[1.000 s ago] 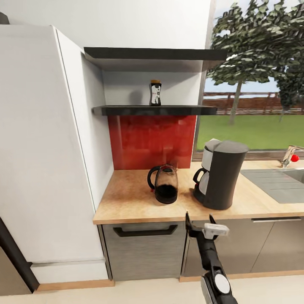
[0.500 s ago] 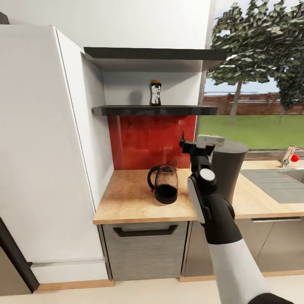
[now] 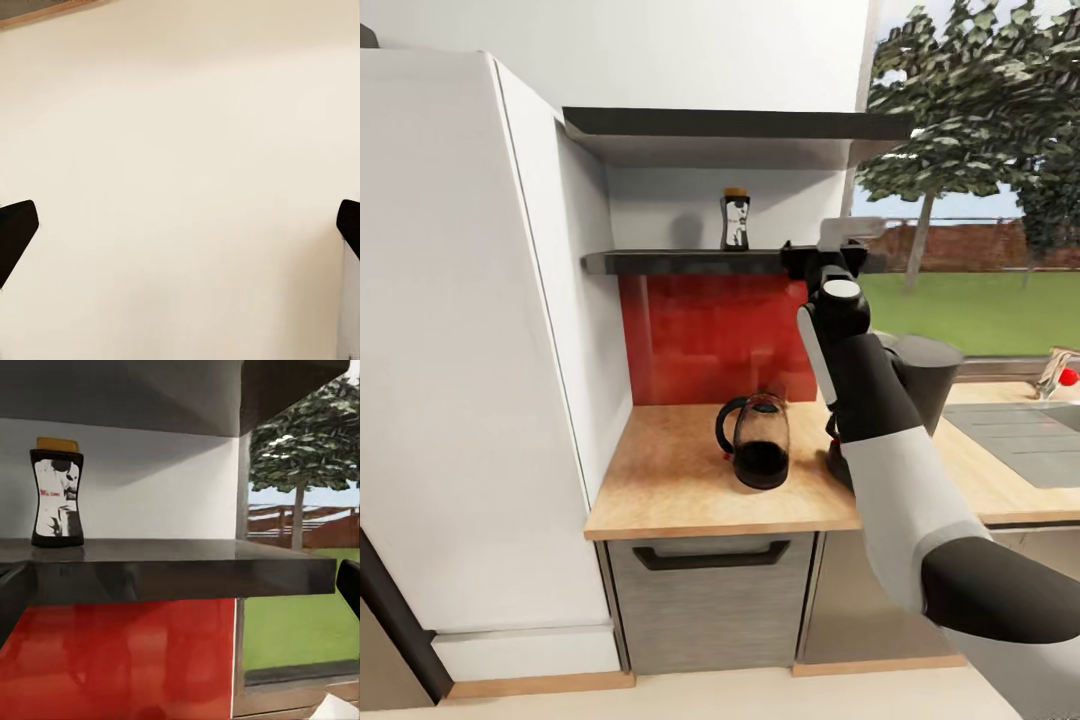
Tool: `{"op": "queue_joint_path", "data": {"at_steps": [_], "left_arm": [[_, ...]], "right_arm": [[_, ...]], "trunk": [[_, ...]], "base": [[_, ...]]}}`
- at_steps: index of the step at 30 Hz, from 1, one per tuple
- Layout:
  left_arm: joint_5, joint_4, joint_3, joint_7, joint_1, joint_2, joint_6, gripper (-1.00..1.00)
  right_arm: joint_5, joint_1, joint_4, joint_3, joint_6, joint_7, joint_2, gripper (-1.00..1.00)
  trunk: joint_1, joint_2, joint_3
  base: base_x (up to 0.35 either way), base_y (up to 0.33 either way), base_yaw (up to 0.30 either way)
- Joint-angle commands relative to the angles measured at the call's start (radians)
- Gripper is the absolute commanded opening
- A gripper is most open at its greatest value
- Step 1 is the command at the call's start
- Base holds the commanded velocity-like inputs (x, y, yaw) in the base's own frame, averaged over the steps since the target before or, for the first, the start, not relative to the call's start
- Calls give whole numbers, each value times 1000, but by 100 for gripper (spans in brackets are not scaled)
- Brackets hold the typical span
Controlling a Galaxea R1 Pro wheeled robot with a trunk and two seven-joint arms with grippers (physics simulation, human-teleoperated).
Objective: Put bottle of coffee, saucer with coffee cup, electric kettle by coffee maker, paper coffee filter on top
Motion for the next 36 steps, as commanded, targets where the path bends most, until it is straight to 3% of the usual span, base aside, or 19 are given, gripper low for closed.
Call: {"op": "queue_joint_path", "data": {"at_steps": [1,7,11,12,25,28,31,36], "left_arm": [[-11,2,7,6,0,1,-4,100],[-10,2,8,4,9,5,-1,100],[-11,2,7,2,38,6,85,100],[-15,2,4,1,57,5,150,100],[-21,4,1,0,87,-1,164,100],[-21,6,1,0,96,-2,166,100],[-21,7,1,0,99,-4,168,100],[-21,8,1,0,104,-5,180,100]], "right_arm": [[7,-3,0,2,9,-2,0,100],[5,-7,-6,6,9,0,0,100],[4,-4,-7,6,24,1,0,100],[4,-2,-8,6,40,1,0,100],[5,-1,-18,6,59,1,0,100],[5,-3,-37,5,159,3,0,100],[5,-22,-41,4,217,4,0,100],[2,-145,-24,3,264,3,0,100]], "trunk": [[1,-1,-1],[1,-1,-1],[1,-1,-1],[1,-1,-1],[1,-1,-1],[1,-1,-1],[1,-1,-1],[1,-1,-1]], "base": [[221,204,0],[235,232,0],[246,243,0],[281,216,0],[212,137,0],[10,5,0],[2,1,0],[0,0,0]]}}
